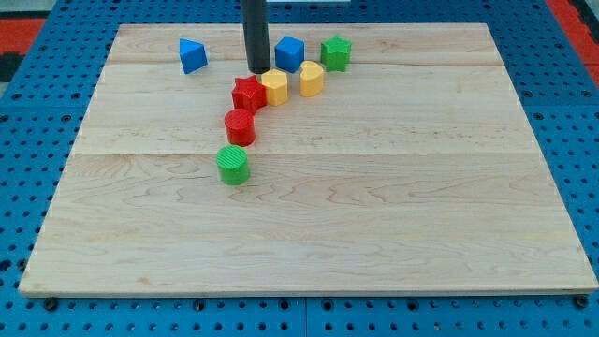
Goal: Move red star along with red circle a bit down
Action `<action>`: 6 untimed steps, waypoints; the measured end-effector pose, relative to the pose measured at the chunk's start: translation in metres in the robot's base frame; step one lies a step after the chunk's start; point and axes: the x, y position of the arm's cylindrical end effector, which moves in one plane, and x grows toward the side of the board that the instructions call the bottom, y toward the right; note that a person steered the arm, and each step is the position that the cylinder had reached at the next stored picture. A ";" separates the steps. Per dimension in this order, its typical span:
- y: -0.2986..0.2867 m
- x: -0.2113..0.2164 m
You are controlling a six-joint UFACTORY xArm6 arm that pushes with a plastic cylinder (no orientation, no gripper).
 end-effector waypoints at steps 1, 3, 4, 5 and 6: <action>0.087 0.016; 0.013 0.026; 0.007 0.013; -0.053 0.018; -0.054 0.057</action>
